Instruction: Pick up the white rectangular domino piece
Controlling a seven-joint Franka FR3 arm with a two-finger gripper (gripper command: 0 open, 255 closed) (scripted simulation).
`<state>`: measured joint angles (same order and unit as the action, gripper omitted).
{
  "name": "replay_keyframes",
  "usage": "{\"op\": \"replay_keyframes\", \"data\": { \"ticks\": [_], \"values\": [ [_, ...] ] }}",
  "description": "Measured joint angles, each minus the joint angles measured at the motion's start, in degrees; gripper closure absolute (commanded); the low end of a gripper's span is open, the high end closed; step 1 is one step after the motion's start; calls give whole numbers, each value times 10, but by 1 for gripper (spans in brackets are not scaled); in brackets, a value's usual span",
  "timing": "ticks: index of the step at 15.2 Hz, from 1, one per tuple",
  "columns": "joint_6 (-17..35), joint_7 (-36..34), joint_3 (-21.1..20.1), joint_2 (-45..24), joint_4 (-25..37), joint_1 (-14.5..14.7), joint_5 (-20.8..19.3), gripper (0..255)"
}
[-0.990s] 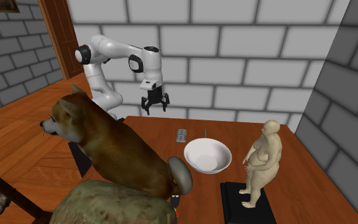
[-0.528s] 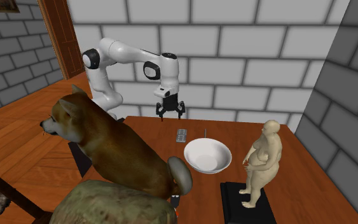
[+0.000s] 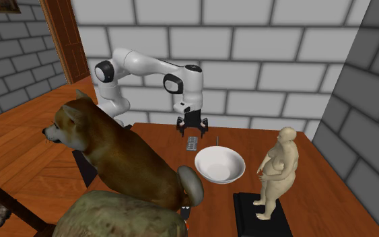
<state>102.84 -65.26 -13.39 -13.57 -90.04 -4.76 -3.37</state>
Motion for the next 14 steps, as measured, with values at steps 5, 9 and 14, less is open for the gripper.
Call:
{"op": "replay_keyframes", "data": {
  "ticks": [5,9,14],
  "values": [
    [36,-5,2,-9,-27,0,-2,0],
    [49,-6,1,-8,-36,0,-2,255],
    [50,-6,1,-7,-38,0,-2,255]
  ]
}}
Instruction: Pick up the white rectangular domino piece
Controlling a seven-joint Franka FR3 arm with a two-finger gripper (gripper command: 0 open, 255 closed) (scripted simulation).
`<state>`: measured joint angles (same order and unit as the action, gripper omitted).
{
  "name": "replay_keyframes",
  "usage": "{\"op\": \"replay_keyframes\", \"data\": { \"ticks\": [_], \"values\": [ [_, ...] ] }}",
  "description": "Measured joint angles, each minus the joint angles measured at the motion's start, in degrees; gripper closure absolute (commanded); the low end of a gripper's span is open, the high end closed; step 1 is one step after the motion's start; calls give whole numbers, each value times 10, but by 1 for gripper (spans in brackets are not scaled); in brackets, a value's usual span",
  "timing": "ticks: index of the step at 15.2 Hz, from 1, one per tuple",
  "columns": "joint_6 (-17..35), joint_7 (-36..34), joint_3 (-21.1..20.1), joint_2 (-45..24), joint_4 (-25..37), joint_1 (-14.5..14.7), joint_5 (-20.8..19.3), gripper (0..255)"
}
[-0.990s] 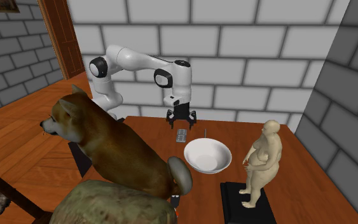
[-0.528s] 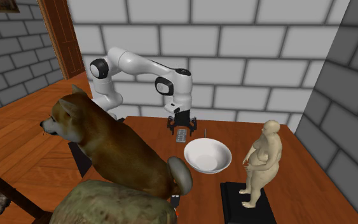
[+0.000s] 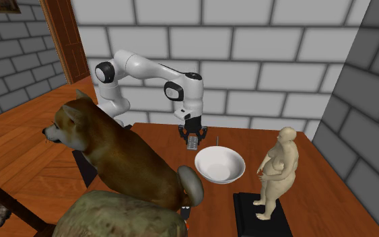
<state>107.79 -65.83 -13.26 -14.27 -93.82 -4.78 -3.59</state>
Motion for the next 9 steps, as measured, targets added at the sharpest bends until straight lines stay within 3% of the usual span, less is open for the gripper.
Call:
{"op": "replay_keyframes", "data": {
  "ticks": [9],
  "values": [
    [-39,2,0,1,33,0,1,255]
  ]
}}
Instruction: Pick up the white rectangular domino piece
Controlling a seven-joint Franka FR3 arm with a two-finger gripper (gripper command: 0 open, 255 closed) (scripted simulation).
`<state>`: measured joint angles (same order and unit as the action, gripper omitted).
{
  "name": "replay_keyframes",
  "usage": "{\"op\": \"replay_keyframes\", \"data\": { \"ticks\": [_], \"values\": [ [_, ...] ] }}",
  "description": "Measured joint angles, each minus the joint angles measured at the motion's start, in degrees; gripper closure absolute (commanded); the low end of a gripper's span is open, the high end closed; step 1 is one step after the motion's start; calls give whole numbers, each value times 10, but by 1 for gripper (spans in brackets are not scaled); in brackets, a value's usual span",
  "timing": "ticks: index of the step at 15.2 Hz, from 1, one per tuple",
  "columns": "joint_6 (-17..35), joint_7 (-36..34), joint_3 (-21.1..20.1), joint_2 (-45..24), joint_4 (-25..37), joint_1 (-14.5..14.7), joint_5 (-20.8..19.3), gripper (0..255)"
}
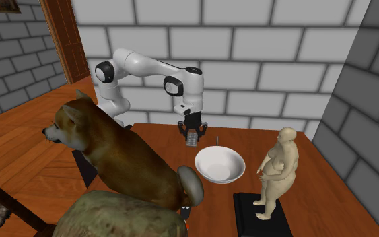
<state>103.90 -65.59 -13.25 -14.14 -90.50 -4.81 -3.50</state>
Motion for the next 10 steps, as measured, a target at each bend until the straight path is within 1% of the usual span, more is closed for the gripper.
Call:
{"op": "replay_keyframes", "data": {
  "ticks": [10],
  "values": [
    [-73,0,-1,-1,75,3,0,255]
  ]
}}
